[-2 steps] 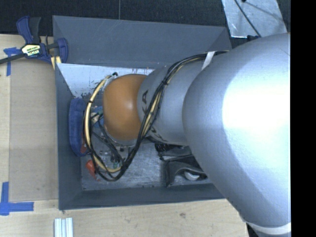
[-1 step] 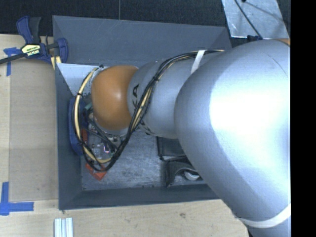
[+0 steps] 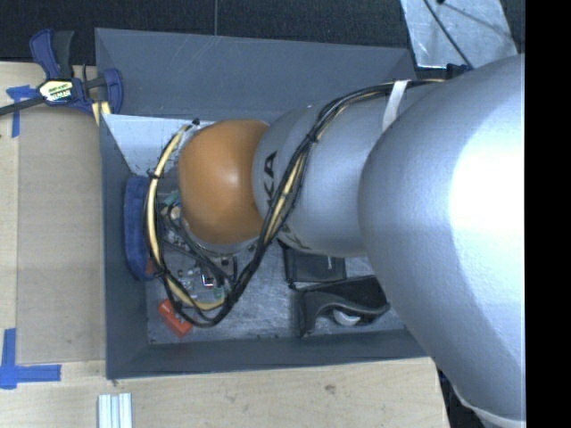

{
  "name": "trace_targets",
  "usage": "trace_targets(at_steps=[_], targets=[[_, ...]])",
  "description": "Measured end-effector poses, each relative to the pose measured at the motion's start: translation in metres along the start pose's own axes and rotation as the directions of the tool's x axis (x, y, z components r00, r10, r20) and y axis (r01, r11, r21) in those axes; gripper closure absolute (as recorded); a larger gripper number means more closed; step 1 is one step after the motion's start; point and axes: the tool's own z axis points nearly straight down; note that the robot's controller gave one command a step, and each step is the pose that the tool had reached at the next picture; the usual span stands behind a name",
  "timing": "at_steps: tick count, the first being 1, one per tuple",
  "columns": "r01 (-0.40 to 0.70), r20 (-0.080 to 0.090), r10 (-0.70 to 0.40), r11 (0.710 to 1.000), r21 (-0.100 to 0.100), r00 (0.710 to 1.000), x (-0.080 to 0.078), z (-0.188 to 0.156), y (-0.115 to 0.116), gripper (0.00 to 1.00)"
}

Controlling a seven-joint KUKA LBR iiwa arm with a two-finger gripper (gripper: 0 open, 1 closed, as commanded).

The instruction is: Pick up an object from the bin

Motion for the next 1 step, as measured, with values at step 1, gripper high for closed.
trace_targets(at_steps=[1], targets=[[0.076,0.008,-0.076,0.997,-0.002,0.997,0.0261,0.0535,-0.0038,0.00]])
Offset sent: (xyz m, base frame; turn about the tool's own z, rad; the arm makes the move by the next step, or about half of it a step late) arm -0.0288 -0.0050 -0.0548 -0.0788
